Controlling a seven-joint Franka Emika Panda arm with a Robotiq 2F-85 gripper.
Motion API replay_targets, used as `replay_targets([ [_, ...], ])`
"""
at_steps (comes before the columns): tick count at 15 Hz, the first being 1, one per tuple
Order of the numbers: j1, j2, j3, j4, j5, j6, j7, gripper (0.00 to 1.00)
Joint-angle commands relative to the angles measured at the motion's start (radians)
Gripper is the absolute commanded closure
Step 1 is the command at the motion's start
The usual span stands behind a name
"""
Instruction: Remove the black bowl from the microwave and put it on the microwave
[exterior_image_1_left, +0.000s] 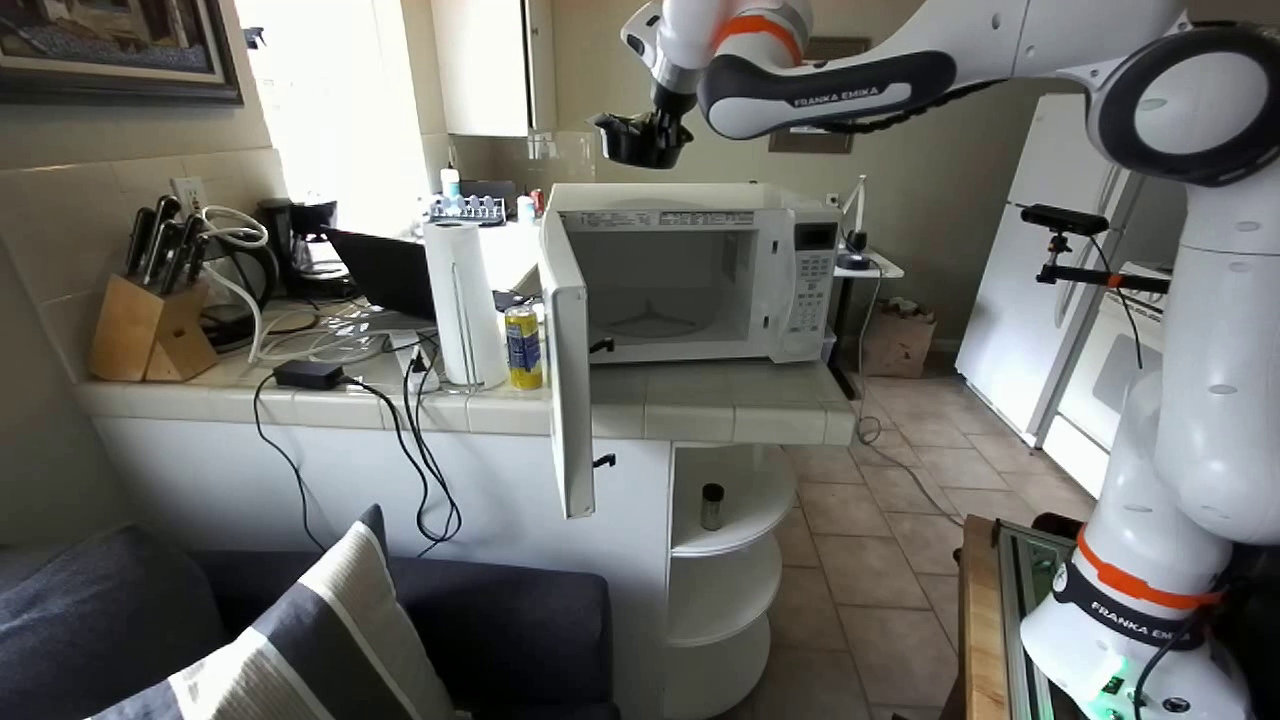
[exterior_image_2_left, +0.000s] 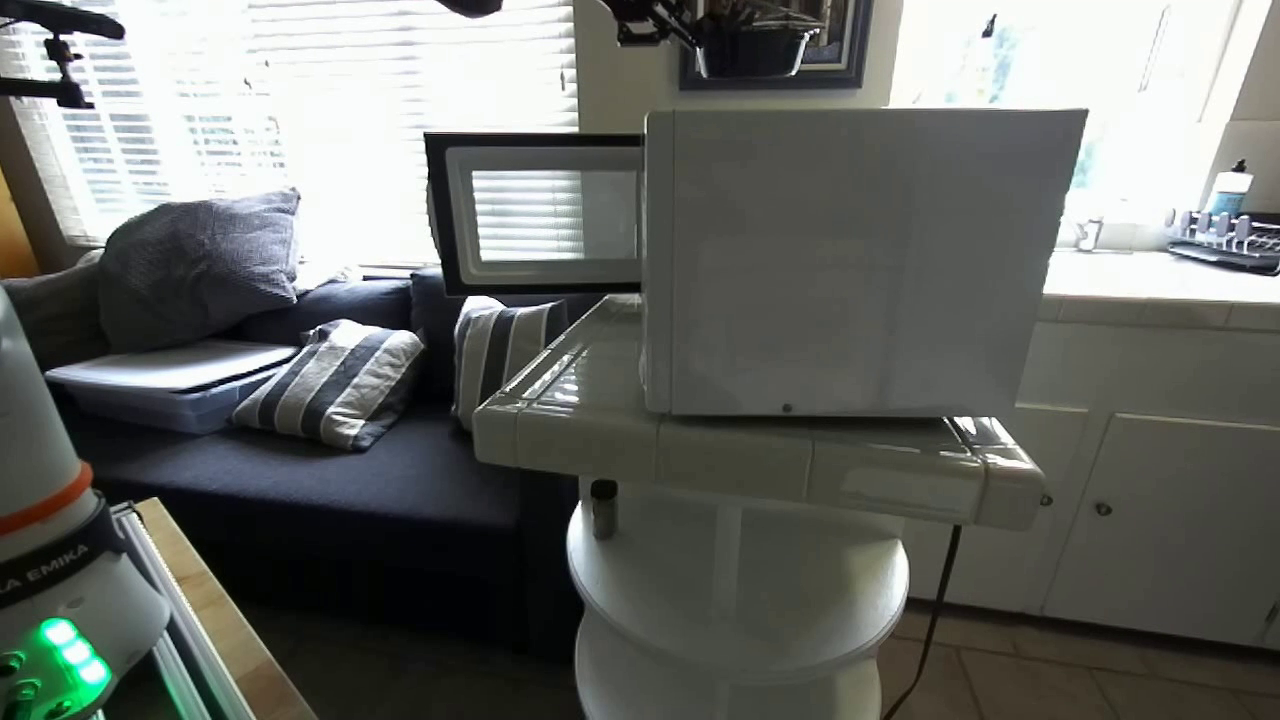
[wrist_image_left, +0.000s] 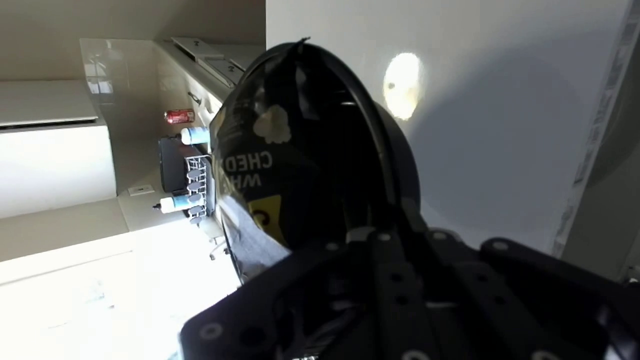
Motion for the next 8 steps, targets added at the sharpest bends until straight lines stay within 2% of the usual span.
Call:
replay_targets([
  [1,-0.003,0.154,0.012,0.179,-0.013,-0.025,-0.024,0.98],
  [8,0.002,0.303,0.008,0.320,-0.009,-0.028,-0.060,0.98],
])
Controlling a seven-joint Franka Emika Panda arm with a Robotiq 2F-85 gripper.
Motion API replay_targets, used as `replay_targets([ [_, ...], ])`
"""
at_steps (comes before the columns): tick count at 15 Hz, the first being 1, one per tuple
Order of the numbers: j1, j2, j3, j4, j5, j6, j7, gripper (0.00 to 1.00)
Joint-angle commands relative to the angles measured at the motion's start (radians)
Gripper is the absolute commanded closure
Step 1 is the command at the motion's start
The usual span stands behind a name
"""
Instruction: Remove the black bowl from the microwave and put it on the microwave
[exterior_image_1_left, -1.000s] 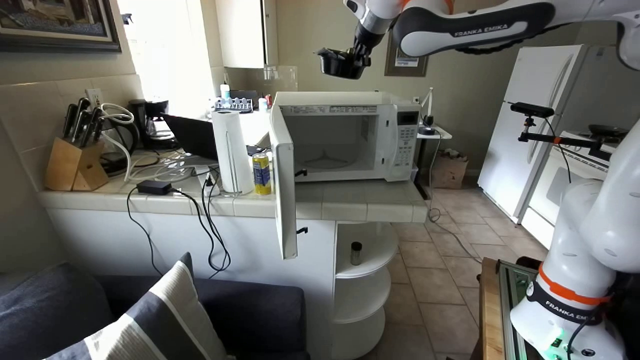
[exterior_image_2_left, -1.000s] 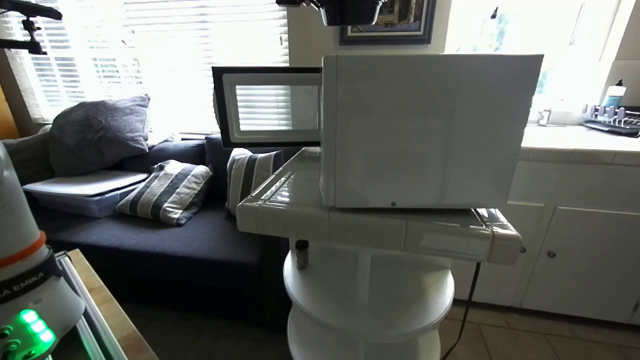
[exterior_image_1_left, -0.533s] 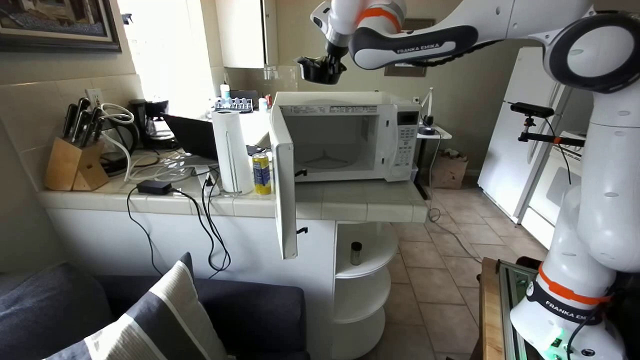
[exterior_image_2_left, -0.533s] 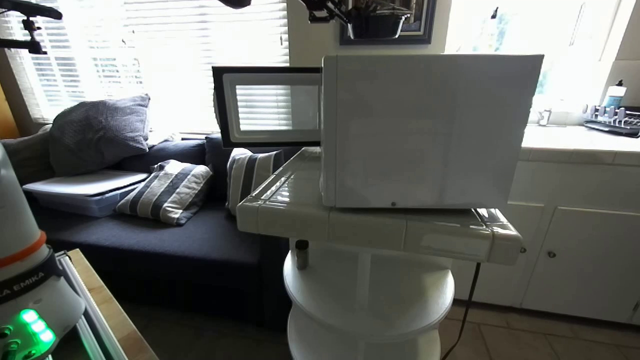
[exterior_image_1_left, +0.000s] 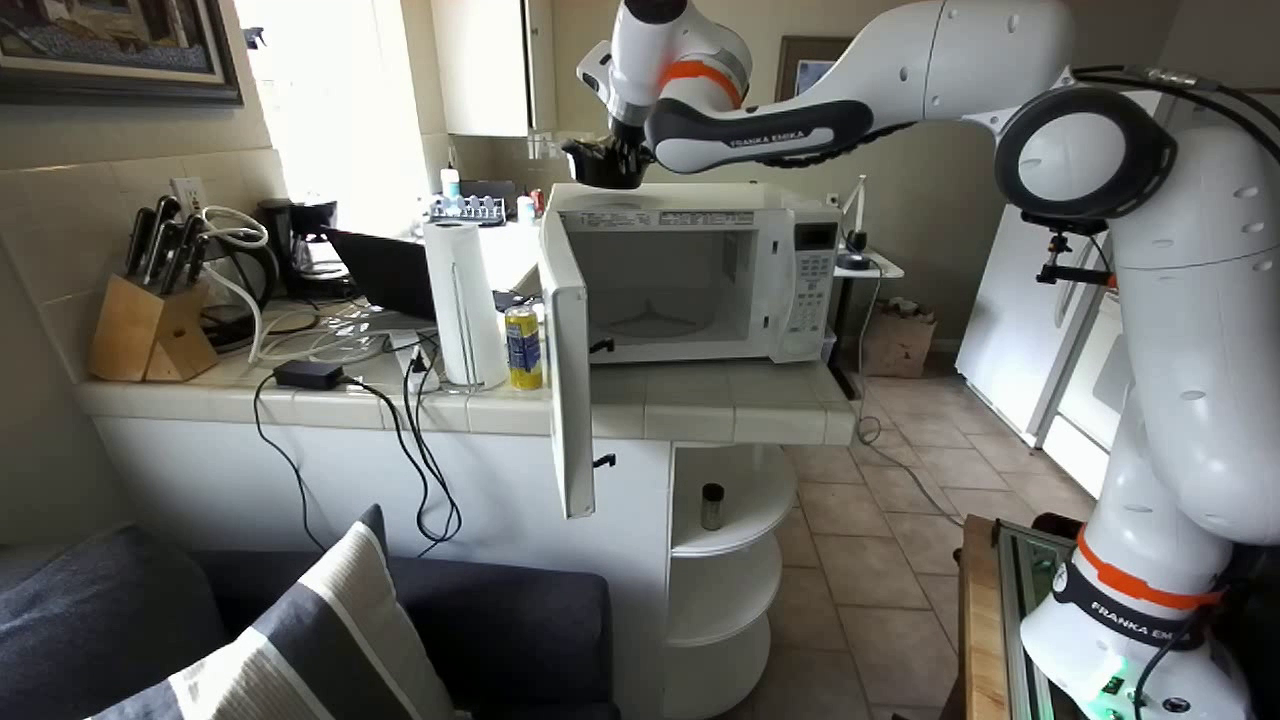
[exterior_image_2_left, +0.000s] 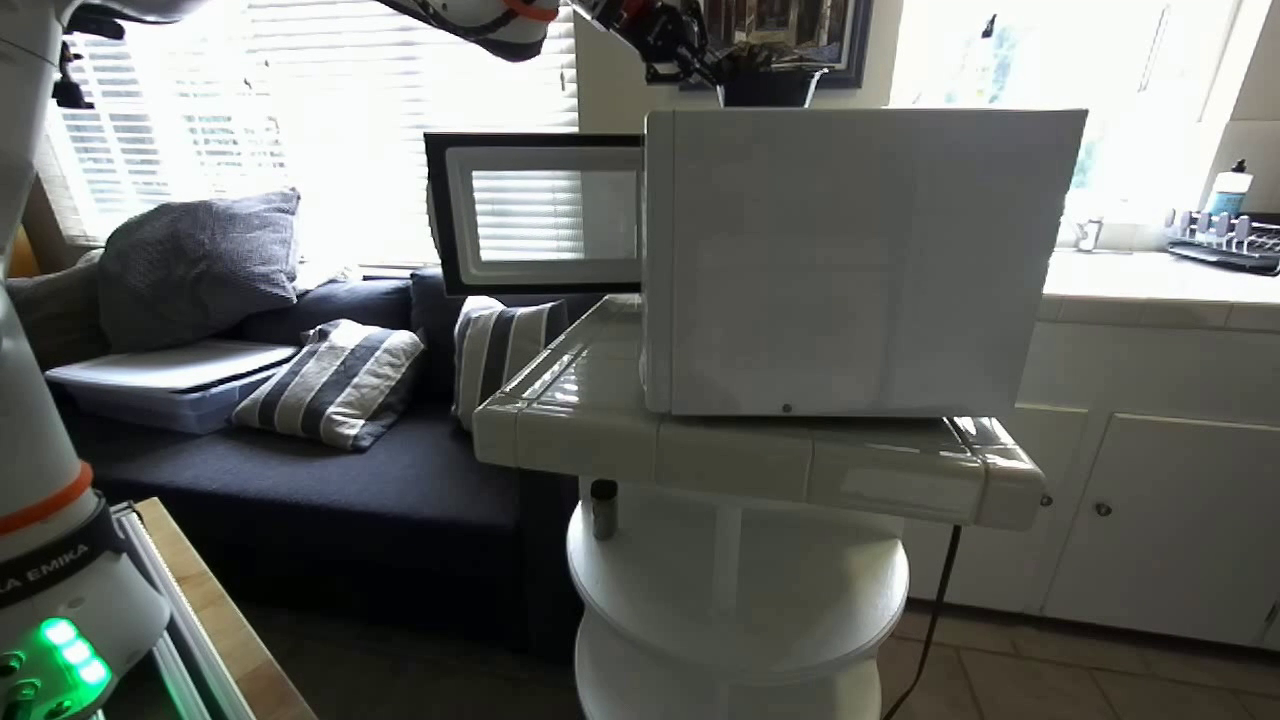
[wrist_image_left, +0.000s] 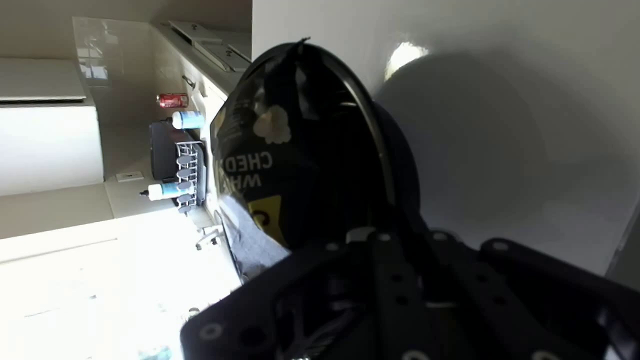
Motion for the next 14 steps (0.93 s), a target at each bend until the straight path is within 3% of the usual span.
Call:
replay_targets([
  [1,0.001,0.079,0.001,0.104,-0.002,-0.028,-0.049,0.98],
  [4,0.001,0.102,0.002,0.132,0.008,-0.042,-0.083,0.98],
  [5,0.001,0.105,0.003,0.140,0.010,-0.051,-0.100,0.68],
  [7,0.001,0.109,0.005,0.154,0.019,-0.066,-0.125,0.60],
  [10,0.000,0.088,0.023,0.152,0.064,-0.115,-0.174,0.38],
  [14,0.004,0.037,0.077,0.143,0.185,-0.267,-0.232,0.08],
])
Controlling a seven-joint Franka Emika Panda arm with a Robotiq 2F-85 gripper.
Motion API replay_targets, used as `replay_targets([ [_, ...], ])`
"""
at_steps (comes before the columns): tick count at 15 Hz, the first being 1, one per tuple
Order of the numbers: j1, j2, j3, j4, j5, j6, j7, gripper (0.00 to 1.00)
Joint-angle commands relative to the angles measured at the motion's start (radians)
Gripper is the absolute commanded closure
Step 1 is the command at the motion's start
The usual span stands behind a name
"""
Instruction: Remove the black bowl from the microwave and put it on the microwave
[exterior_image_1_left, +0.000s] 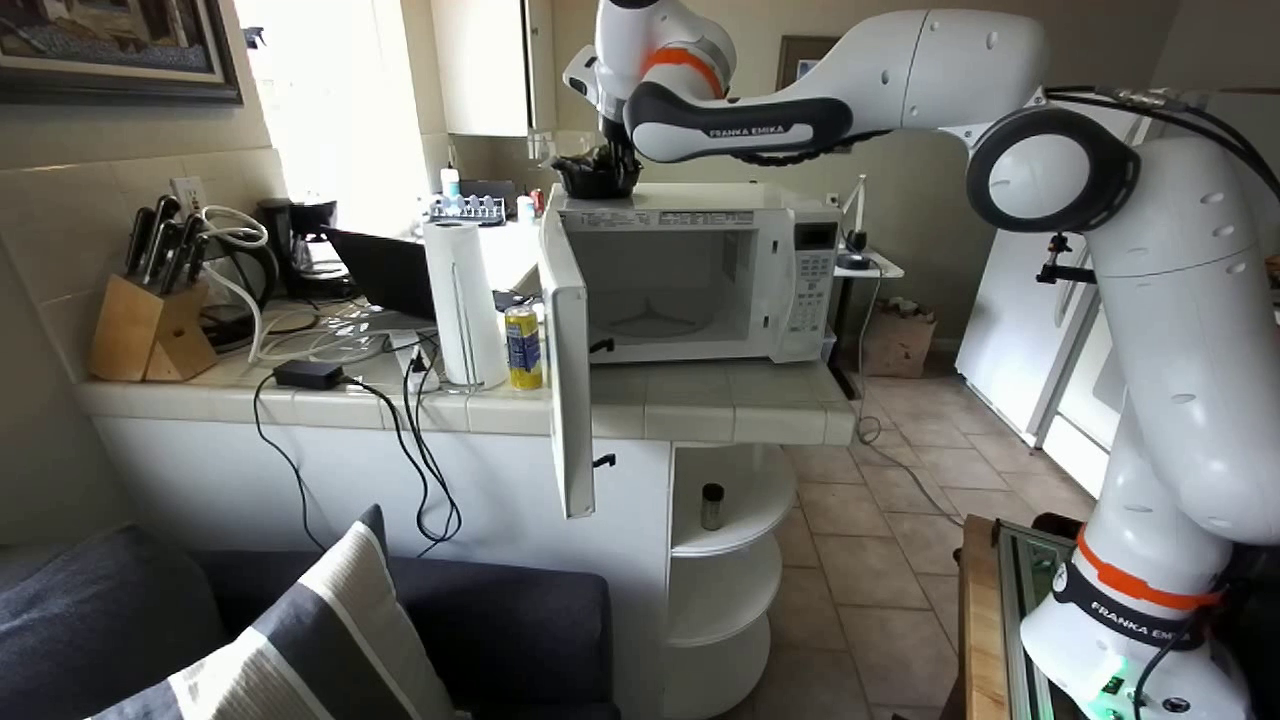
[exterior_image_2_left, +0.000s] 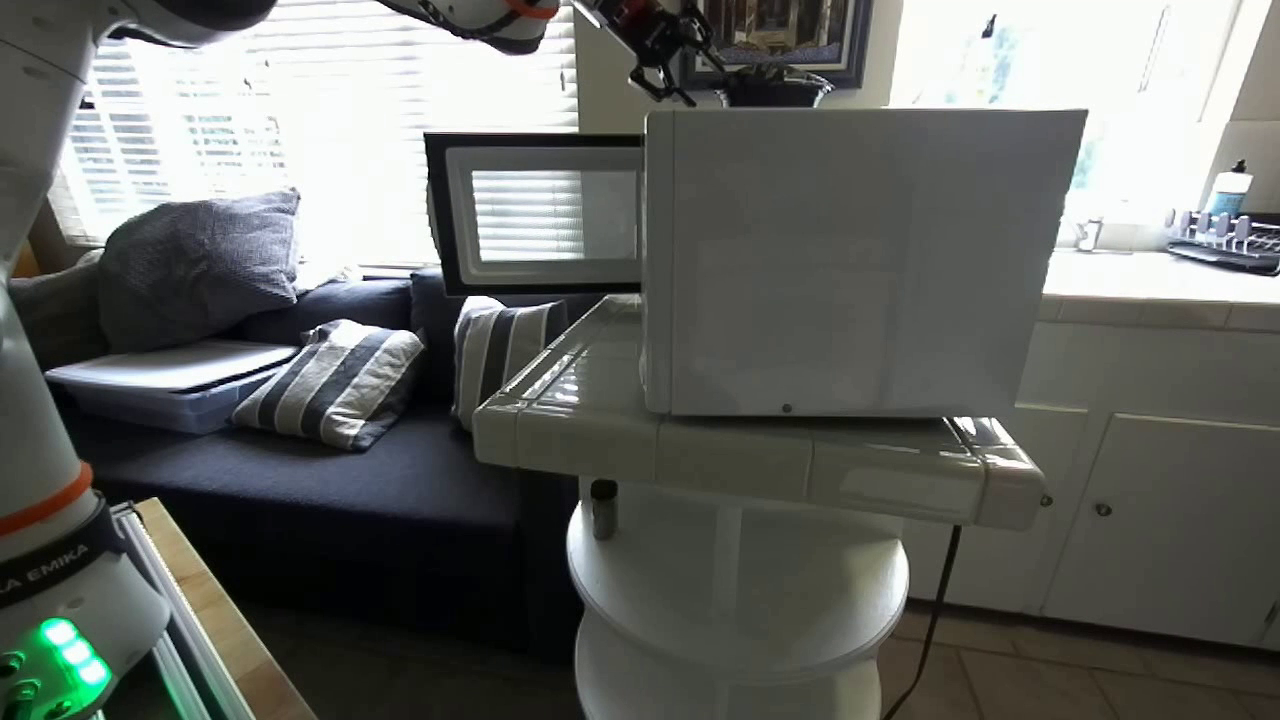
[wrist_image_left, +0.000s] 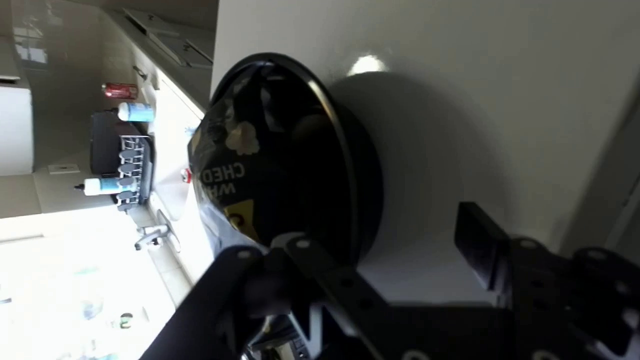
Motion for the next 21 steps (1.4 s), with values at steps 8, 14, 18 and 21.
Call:
replay_targets([
  [8,-0.001,-0.216,0.087,-0.027,0.334,-0.492,0.103,0.00],
  [14,-0.058,-0.429,0.058,-0.309,0.500,-0.429,0.360,0.00],
  [18,-0.084,-0.542,0.033,-0.493,0.550,-0.395,0.541,0.00],
  [21,-0.094,-0.626,0.021,-0.640,0.566,-0.350,0.691,0.00],
])
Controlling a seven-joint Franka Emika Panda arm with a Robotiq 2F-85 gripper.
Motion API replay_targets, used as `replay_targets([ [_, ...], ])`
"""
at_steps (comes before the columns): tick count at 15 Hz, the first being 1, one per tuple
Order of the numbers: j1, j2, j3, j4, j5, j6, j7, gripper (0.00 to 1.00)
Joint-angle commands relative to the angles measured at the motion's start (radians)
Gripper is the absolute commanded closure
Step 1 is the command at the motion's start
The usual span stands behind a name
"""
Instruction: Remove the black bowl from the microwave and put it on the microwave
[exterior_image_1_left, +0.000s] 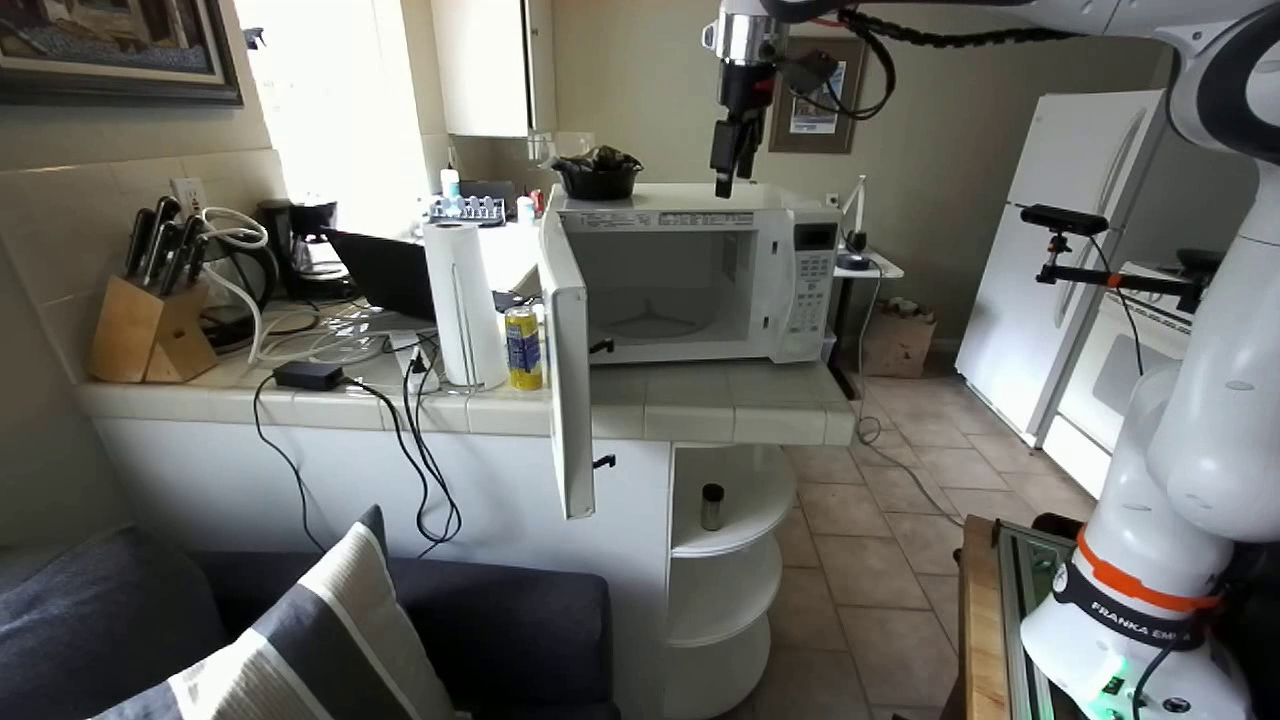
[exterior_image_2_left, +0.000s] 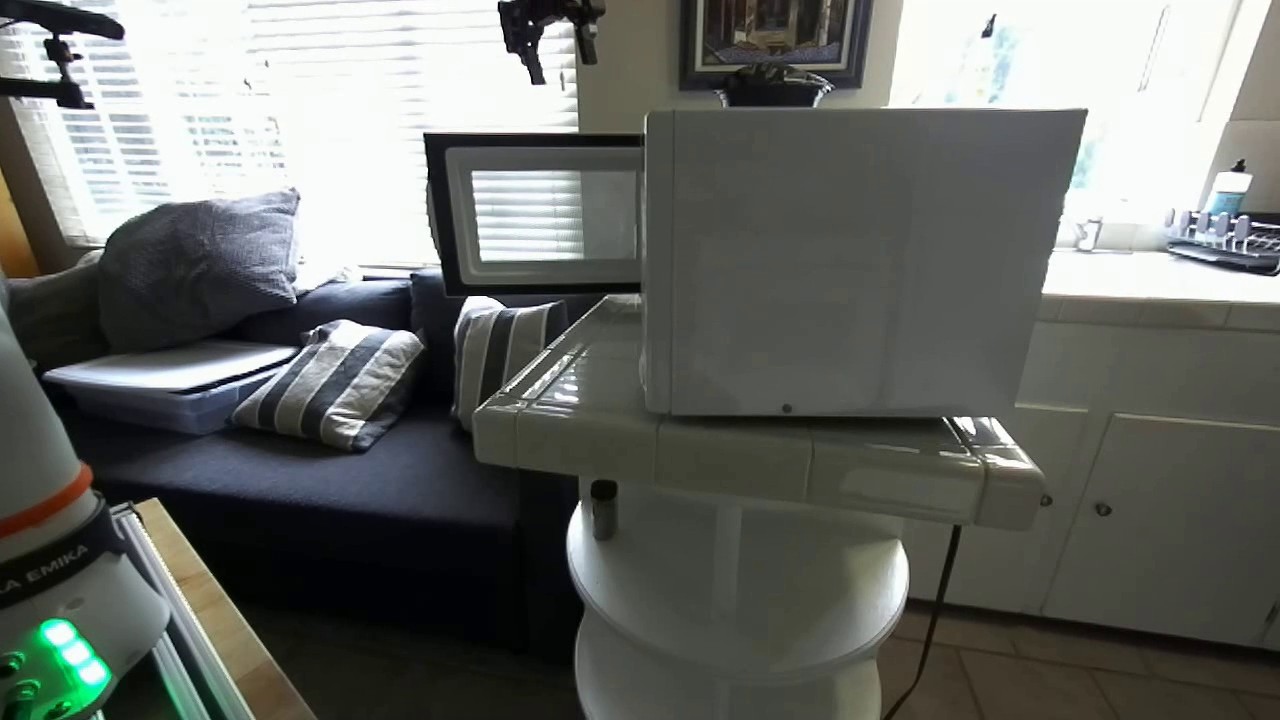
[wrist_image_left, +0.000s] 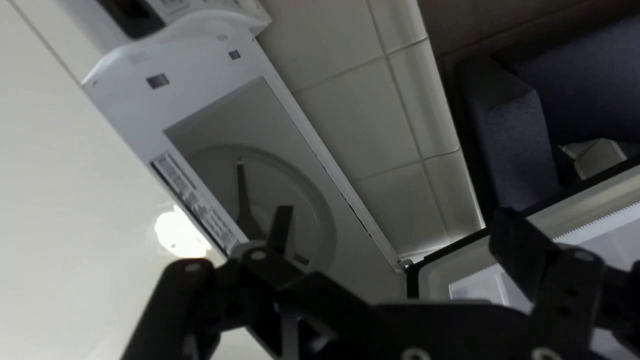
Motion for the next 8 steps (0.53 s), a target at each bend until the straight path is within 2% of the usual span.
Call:
replay_targets([
  [1,0.003,-0.144,-0.027,-0.243,0.040,0.095,0.190,0.00],
  [2,0.001,-0.173,-0.032,-0.295,0.051,0.135,0.235,0.00],
  [3,0.008,-0.080,-0.028,-0.146,0.014,0.059,0.149,0.00],
  [5,0.005,-0.124,-0.033,-0.223,0.021,0.099,0.199,0.00],
  [8,0.004,-0.149,-0.033,-0.255,0.024,0.107,0.215,0.00],
])
